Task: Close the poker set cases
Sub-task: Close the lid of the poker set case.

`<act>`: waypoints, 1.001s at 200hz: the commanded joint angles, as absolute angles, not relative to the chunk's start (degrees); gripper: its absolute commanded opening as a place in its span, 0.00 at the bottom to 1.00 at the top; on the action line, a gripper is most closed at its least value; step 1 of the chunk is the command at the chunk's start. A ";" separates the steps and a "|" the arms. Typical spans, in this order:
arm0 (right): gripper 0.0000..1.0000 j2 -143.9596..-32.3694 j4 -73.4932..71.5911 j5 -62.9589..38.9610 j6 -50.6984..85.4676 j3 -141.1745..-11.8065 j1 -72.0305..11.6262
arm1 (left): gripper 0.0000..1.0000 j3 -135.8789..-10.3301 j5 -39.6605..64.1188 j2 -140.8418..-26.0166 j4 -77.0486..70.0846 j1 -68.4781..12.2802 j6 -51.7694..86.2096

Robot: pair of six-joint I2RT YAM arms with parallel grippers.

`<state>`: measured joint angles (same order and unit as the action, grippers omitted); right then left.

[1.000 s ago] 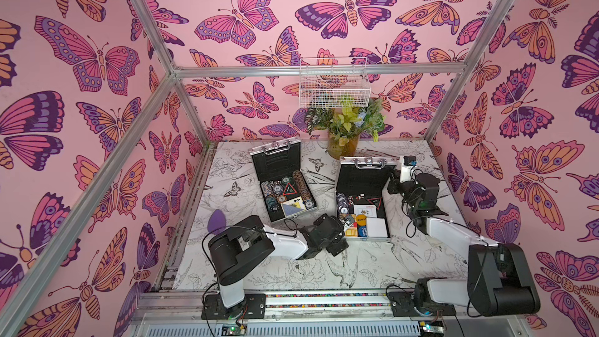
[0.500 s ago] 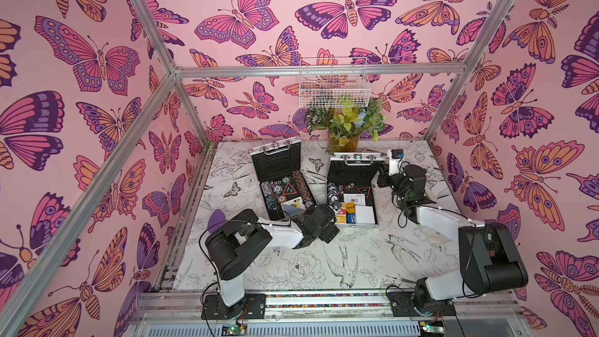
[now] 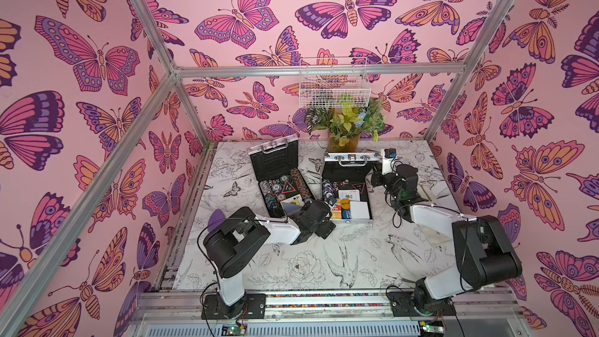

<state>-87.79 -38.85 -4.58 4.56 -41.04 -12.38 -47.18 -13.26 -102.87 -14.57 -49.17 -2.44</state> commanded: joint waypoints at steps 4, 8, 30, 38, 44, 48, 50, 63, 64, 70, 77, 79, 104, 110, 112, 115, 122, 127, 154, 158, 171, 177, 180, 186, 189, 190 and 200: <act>0.06 -87.63 -37.09 -11.13 11.20 -38.26 -14.62 | 1.00 -45.11 -18.64 -102.39 -15.32 -47.00 -1.80; 0.07 -87.55 -37.30 -11.01 11.38 -38.00 -14.59 | 1.00 -44.97 -18.63 -102.22 -15.37 -47.00 -1.86; 0.15 -86.97 -38.40 -10.46 12.09 -36.00 -14.85 | 1.00 -44.62 -18.76 -101.98 -15.64 -47.02 -1.85; 0.17 -86.82 -38.50 -10.20 12.24 -35.42 -15.10 | 1.00 -44.59 -18.81 -102.06 -15.64 -47.02 -1.76; 0.20 -86.71 -38.41 -10.06 12.38 -35.07 -15.10 | 1.00 -44.55 -18.89 -102.08 -15.64 -47.10 -1.67; 0.21 -86.66 -38.36 -10.05 12.45 -34.85 -15.20 | 1.00 -44.54 -18.90 -102.13 -15.63 -47.11 -1.54; 0.22 -86.62 -38.35 -10.09 12.47 -34.77 -15.20 | 1.00 -44.45 -18.79 -102.15 -15.64 -47.11 -1.51; 0.27 -86.49 -38.38 -9.92 12.54 -34.05 -15.66 | 1.00 -44.44 -18.81 -102.36 -15.60 -47.18 -1.36; 0.27 -86.49 -38.39 -9.88 12.60 -33.99 -15.65 | 1.00 -44.41 -18.81 -102.38 -15.62 -47.19 -1.34; 0.28 -86.48 -38.39 -9.70 12.65 -33.70 -15.82 | 1.00 -44.39 -18.80 -102.47 -15.64 -47.15 -1.24; 0.30 -86.44 -38.37 -9.60 12.88 -33.42 -16.04 | 1.00 -44.39 -18.87 -102.51 -15.64 -47.28 -1.23; 0.31 -86.43 -38.38 -9.54 12.98 -33.29 -16.12 | 1.00 -44.39 -18.85 -102.58 -15.64 -47.28 -1.23; 0.37 -86.22 -39.01 -8.99 13.61 -32.11 -16.70 | 1.00 -44.37 -19.05 -102.57 -15.63 -47.37 -1.42; 0.39 -86.14 -39.19 -9.03 13.79 -31.85 -16.79 | 1.00 -44.30 -19.07 -102.49 -15.63 -47.37 -1.43; 0.39 -86.14 -39.22 -9.05 13.84 -31.74 -16.81 | 1.00 -44.30 -19.07 -102.48 -15.64 -47.37 -1.48; 0.40 -86.13 -39.33 -9.05 14.00 -31.60 -16.87 | 1.00 -44.22 -19.07 -102.40 -15.64 -47.37 -1.49; 0.41 -86.09 -39.41 -9.00 14.14 -31.39 -16.90 | 1.00 -44.15 -19.14 -102.28 -15.61 -47.37 -1.54; 0.42 -86.05 -39.45 -8.98 14.24 -31.23 -16.96 | 1.00 -44.14 -19.16 -102.17 -15.64 -47.37 -1.54; 0.48 -86.28 -39.64 -8.72 14.70 -30.34 -17.07 | 1.00 -43.82 -19.14 -101.75 -15.64 -47.53 -2.08; 0.49 -86.39 -39.70 -8.68 14.73 -30.17 -17.09 | 1.00 -43.72 -19.16 -101.56 -15.64 -47.67 -2.23; 0.51 -86.56 -39.90 -8.41 14.96 -29.74 -17.13 | 1.00 -43.38 -19.33 -101.01 -15.63 -48.04 -2.79; 0.52 -86.65 -40.01 -8.31 15.06 -29.53 -17.06 | 1.00 -43.23 -19.41 -100.63 -15.63 -48.28 -3.05; 0.53 -86.74 -40.15 -8.22 15.13 -29.41 -17.08 | 1.00 -43.04 -19.40 -100.48 -15.62 -48.41 -3.22; 0.54 -86.82 -40.35 -8.18 15.28 -29.20 -17.08 | 1.00 -42.85 -19.36 -100.06 -15.64 -48.72 -3.48; 0.54 -86.88 -40.50 -8.19 15.37 -29.12 -17.05 | 1.00 -42.78 -19.42 -99.79 -15.58 -48.79 -3.68; 0.54 -86.90 -40.51 -8.18 15.37 -29.06 -17.05 | 1.00 -42.75 -19.42 -99.73 -15.61 -48.87 -3.68; 0.56 -87.01 -40.68 -7.97 15.62 -28.79 -17.12 | 1.00 -42.24 -19.42 -98.96 -15.57 -49.42 -4.07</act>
<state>-86.61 -38.44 -8.21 14.15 -29.26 -16.64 -44.05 -16.60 -101.23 -17.30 -48.73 -2.46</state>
